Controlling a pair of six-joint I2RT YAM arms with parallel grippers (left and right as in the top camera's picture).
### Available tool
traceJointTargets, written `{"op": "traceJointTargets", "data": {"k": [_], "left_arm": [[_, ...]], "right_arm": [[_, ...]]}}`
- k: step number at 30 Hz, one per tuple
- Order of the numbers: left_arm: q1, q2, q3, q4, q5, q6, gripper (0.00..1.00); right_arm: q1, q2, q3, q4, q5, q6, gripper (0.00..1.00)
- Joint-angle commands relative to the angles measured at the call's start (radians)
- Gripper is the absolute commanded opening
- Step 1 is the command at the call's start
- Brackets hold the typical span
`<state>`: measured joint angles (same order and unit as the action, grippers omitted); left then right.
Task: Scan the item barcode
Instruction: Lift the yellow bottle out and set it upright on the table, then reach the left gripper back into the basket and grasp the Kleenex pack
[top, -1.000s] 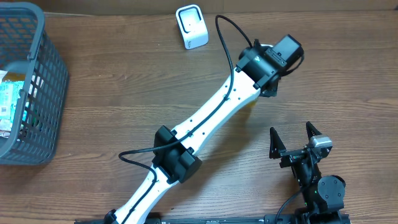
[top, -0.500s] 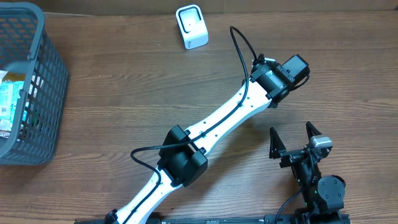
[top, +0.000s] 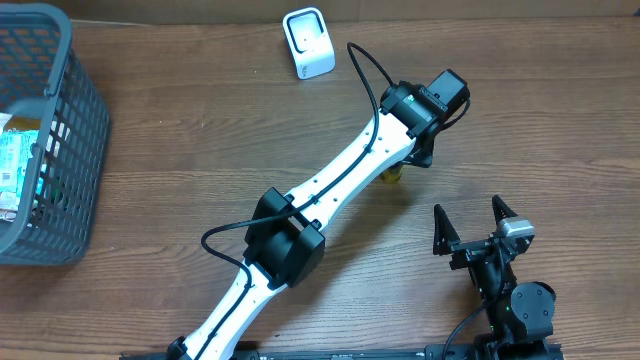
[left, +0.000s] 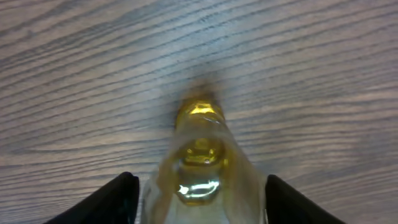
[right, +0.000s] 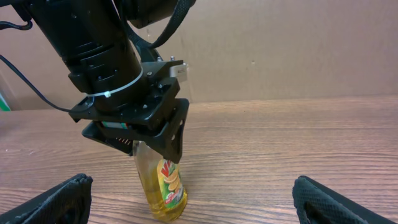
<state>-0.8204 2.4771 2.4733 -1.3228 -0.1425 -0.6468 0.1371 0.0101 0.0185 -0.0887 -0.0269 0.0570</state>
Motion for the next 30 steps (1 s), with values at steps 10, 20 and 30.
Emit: {"op": "traceJointTargets", "data": {"k": [10,20,30], "left_arm": [[0.078,-0.053,0.444,-0.108,0.021,0.214,0.98],[0.42,-0.249,0.668,-0.367,-0.047,0.252,0.99],[0.743,-0.38,0.598,-0.367,0.077,0.354,1.0]], "right_arm": [[-0.004,-0.007,-0.01,0.007,0.0,0.006,1.0],[-0.004,-0.007,-0.01,0.007,0.0,0.007,1.0],[-0.004,-0.007,-0.01,0.007,0.0,0.007,1.0]]}}
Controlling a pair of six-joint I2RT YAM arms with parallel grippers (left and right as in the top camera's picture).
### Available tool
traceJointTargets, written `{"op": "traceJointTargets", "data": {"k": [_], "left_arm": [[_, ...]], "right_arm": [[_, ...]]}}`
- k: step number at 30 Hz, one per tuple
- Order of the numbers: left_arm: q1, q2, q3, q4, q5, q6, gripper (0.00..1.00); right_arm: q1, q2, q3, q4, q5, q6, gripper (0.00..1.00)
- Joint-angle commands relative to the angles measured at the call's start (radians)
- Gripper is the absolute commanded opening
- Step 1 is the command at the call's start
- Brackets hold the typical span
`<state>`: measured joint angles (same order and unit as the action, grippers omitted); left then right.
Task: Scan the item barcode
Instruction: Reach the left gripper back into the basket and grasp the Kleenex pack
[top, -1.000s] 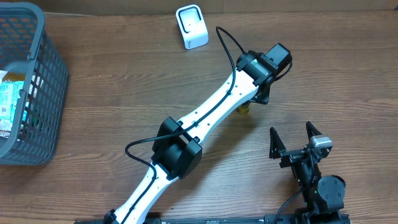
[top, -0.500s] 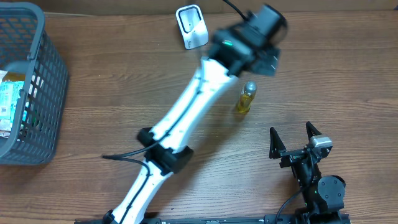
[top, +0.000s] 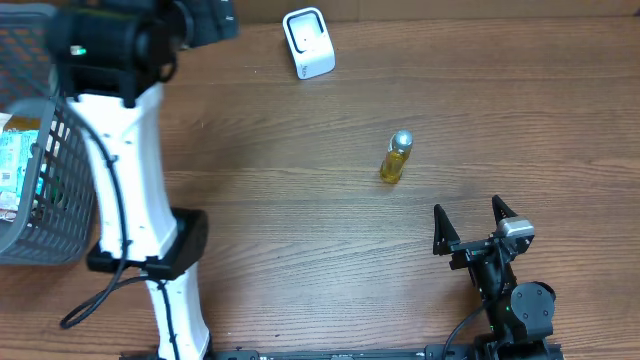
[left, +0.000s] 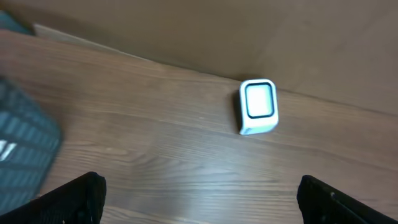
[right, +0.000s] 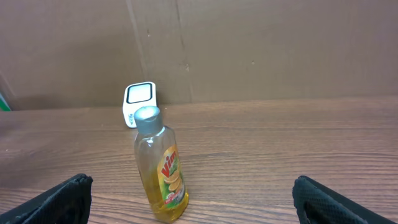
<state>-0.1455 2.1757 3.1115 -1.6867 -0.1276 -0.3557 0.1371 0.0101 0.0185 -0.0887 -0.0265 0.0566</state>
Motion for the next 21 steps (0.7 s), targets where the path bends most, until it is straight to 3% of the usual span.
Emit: {"op": "traceJointTargets", "data": {"k": [1,11,21], "left_arm": [[0.084,-0.092,-0.058,-0.003,0.061,0.077,1.0],[0.449,-0.353,-0.487,-0.003,0.036,0.067,1.0],[0.797,-0.358,-0.738,0.074,0.104,0.014,1.0]], "right_arm": [[-0.004,-0.007,-0.01,0.007,0.0,0.007,1.0],[-0.004,-0.007,-0.01,0.007,0.0,0.007,1.0],[-0.004,-0.007,-0.01,0.007,0.0,0.007,1.0]]}}
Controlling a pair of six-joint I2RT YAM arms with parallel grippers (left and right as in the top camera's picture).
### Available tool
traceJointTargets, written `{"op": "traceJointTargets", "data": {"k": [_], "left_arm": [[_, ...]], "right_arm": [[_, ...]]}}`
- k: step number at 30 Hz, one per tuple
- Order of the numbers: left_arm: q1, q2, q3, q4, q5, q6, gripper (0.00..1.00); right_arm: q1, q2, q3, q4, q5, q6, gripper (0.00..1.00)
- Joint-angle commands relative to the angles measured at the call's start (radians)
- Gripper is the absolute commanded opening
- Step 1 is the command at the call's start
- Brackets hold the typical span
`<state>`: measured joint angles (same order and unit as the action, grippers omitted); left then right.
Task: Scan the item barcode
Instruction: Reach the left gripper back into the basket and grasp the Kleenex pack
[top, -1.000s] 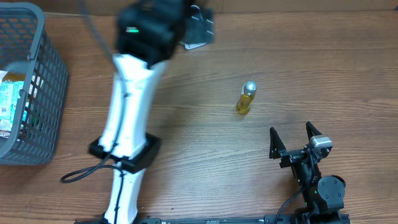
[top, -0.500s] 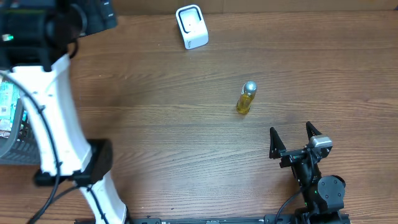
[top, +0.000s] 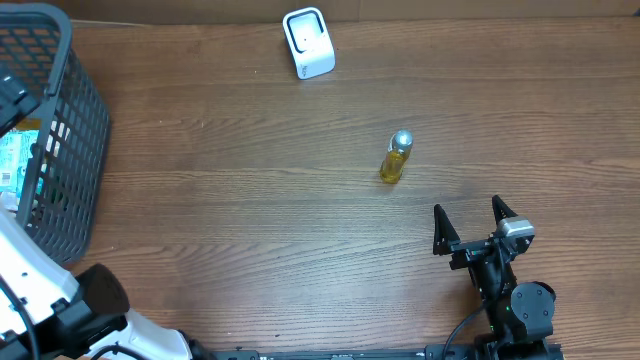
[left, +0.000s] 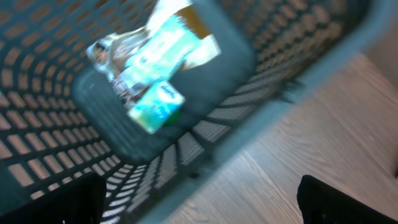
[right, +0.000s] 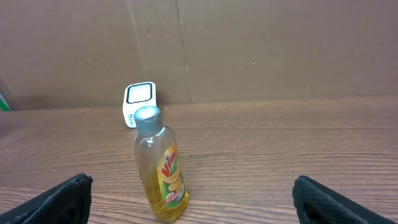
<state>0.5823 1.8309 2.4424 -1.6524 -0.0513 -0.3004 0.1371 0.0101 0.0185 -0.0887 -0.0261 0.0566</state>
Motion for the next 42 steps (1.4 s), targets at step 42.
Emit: {"op": "traceJointTargets", "data": {"k": [42], "left_arm": [[0.15,0.242,-0.576,0.401,0.0,0.087,0.99]], "right_arm": [[-0.004,-0.007,-0.01,0.007,-0.001,0.007,1.0]]}}
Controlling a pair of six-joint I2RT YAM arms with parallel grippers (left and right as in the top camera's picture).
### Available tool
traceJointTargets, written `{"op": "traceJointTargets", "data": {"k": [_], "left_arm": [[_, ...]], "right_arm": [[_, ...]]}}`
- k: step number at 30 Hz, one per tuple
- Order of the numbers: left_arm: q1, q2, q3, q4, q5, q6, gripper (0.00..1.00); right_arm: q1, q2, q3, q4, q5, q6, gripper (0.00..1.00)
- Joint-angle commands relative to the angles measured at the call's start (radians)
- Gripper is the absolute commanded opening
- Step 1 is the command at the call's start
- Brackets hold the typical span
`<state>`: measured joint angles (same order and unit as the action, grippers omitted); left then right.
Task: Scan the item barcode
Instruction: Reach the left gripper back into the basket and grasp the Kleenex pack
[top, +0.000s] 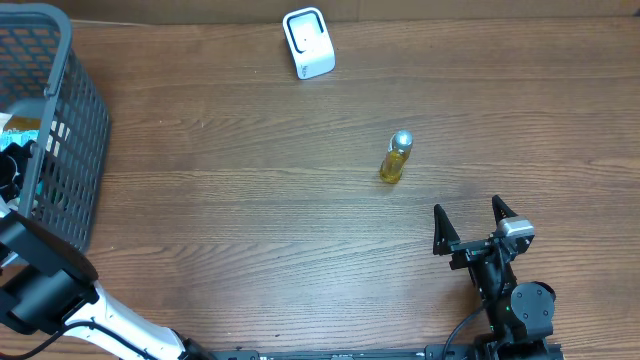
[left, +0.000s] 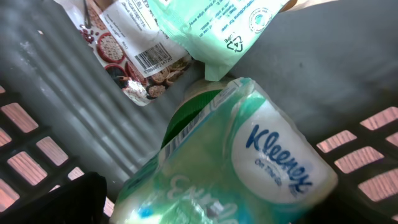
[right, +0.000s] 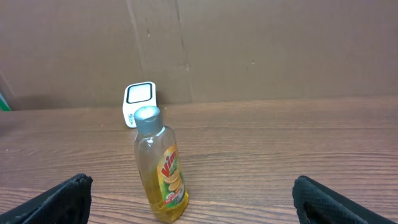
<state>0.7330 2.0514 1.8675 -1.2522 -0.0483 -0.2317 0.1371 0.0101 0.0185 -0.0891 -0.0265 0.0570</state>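
Observation:
My left gripper (left: 199, 205) is down inside the grey basket (top: 70, 130), open, with a green-and-white Kleenex tissue pack (left: 249, 168) filling the space between its fingers. Beside the pack lie a snack packet with a barcode (left: 134, 59) and a pale green pouch (left: 211, 25). In the overhead view the left gripper (top: 10, 170) sits at the frame's left edge. A yellow dish-soap bottle (top: 397, 158) stands upright on the table, also seen by the right wrist as the bottle (right: 158, 168). The white scanner (top: 308, 42) stands at the back. My right gripper (top: 476, 222) rests open near the front.
The basket's mesh walls (left: 25, 168) close in round the left gripper. A brown cardboard wall (right: 261, 50) backs the table behind the scanner (right: 139, 99). The left arm's base link (top: 45, 290) stands at the front left.
The left gripper was above the basket, looking down at its contents from a height. Now it is low inside, right on the Kleenex pack. The bottle and right arm are unchanged.
At first the left gripper stood around the top of the soap bottle on the table. Then the bottle stood alone and the left arm was at the back left. After that it hung over the basket, and now it is down among the items.

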Motion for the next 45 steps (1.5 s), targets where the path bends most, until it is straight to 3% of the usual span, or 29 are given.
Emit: {"op": "traceJointTargets", "data": {"k": [1,24,31,45], "left_arm": [[0.0,0.026,-0.001,0.0,-0.003,0.018,0.99],[-0.002,0.075,-0.056,0.039,0.023,0.015,0.97],[-0.003,0.075,-0.06,0.057,0.024,0.014,0.88],[-0.023,0.075,-0.067,0.064,0.023,0.007,0.89]], "right_arm": [[-0.004,-0.007,-0.01,0.007,0.0,0.007,1.0],[-0.004,-0.007,-0.01,0.007,0.0,0.007,1.0],[-0.004,-0.007,-0.01,0.007,0.0,0.007,1.0],[-0.004,-0.007,-0.01,0.007,0.0,0.007,1.0]]}}
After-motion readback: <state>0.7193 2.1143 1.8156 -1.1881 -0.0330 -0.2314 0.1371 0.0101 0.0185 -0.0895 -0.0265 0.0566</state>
